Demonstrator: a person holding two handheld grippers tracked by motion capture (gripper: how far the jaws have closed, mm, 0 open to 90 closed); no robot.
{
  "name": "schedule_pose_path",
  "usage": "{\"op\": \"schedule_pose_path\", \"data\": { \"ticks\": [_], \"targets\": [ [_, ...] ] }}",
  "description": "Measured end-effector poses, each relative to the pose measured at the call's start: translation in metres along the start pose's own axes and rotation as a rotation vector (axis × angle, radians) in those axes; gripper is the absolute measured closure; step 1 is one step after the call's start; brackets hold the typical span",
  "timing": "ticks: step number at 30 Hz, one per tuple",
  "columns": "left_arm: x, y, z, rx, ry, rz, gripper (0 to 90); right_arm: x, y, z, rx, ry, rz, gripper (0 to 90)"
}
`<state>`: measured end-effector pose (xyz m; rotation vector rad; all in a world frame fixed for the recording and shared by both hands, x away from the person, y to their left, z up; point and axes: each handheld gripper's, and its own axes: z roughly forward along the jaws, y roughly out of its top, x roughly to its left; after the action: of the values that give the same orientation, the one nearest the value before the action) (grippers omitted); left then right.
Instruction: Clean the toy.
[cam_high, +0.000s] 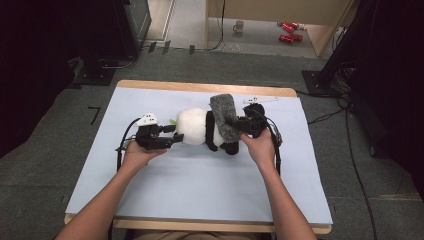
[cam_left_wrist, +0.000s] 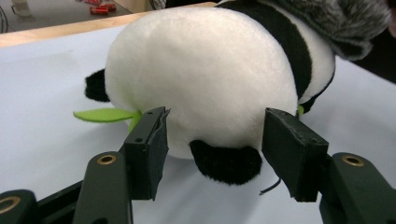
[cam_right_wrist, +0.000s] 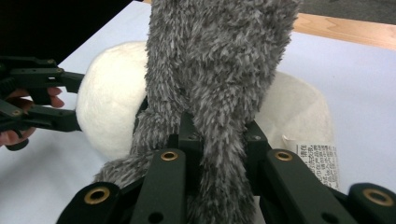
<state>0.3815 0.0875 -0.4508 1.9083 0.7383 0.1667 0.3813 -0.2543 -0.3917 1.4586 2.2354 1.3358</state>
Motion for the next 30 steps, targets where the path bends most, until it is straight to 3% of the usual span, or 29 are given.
{"op": "schedule_pose_path", "data": {
  "ticks": [5,8,11,14,16,18,23,26,30],
  "targets": [
    [0.002,0.009,0.008,-0.009,-0.001,0.022,37.9,-0.001,0.003,0.001,0.001,0.006,0.006,76.6],
    [0.006,0.009,0.014,-0.007,-0.014,0.002,41.9,-0.001,0.003,0.002,-0.006,0.007,0.013,76.3],
    [0.007,0.009,0.016,0.009,-0.031,-0.049,59.2,0.0,0.003,0.001,-0.013,0.007,0.019,76.4],
    [0.005,0.011,0.016,0.046,-0.019,-0.053,71.1,0.003,0.003,-0.002,-0.021,0.032,0.039,78.2],
    [0.004,0.013,0.014,0.068,-0.019,-0.069,75.1,0.01,0.003,-0.005,-0.024,0.04,0.028,79.0],
    [0.003,0.014,0.012,0.078,-0.035,-0.113,76.8,0.02,0.004,-0.008,-0.032,0.045,0.005,79.1],
    [-0.004,0.022,0.005,0.103,-0.053,-0.186,77.9,0.051,-0.001,-0.012,-0.061,0.133,-0.009,79.0],
    [-0.013,0.029,-0.001,0.103,-0.072,-0.262,77.9,0.069,-0.011,-0.005,-0.054,0.19,-0.005,78.9],
    [-0.023,0.034,-0.001,0.124,-0.052,-0.275,77.6,0.083,-0.028,0.015,-0.009,0.206,-0.022,78.7]
  ]
}}
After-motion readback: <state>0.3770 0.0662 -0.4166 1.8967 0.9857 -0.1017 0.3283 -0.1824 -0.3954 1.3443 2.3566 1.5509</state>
